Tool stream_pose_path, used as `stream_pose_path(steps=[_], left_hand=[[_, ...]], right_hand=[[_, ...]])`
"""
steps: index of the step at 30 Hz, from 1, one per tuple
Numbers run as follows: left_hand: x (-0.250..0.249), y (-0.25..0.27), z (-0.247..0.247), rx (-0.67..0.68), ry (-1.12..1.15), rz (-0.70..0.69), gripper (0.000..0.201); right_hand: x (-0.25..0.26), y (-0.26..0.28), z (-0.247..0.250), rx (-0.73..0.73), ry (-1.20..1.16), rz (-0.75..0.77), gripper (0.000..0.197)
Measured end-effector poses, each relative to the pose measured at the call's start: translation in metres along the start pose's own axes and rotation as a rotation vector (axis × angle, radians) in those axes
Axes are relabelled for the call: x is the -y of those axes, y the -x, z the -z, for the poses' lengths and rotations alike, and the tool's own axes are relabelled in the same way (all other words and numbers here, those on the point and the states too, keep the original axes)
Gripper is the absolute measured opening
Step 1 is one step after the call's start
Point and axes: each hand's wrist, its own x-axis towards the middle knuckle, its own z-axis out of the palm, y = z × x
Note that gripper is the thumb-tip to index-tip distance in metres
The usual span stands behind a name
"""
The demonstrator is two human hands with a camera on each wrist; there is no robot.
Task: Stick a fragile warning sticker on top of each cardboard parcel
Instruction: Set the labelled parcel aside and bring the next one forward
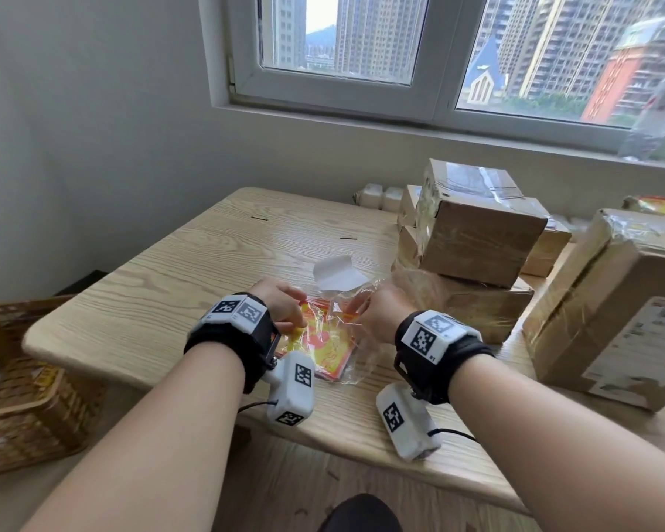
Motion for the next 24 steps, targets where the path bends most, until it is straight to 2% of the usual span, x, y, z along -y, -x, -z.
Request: stream_pose_path(steps=[2, 4, 10, 14, 20, 24], left_hand=[[0.0014, -0.002, 0.0008, 0.009, -0.003, -0.005, 0.049], [0.0025, -0.0035, 0.0009, 0.008, -0.015, -0.008, 0.05], [0.0031, -0.0027, 0.0002, 0.014, -0.012, -0.009, 0.05], [0.0036, -0.0014, 0.001, 0.024, 0.01, -0.017, 0.051], [0.0026, 0.0015, 0.0013, 0.023, 0.004, -0.019, 0.056], [0.0025, 0.0034, 0.0011, 0.013, 0.009, -0.023, 0.058]], right_hand=[[0.0007, -0.0009, 0.0009, -0.009, -0.003, 0.03, 0.006], [0.0009, -0.0013, 0.0025, -0.02, -0.004, 0.055, 0.011], [0.0015, -0.0019, 0.0008, -0.001, 0.004, 0.024, 0.006], [0.0019, -0.0018, -0.0006, 0.02, -0.08, -0.01, 0.011], [-0.0009, -0.0027, -0.0018, -0.009, -0.157, 0.007, 0.006], [-0.0032, -0.0001, 0.0021, -0.026, -0.178, 0.017, 0.028]])
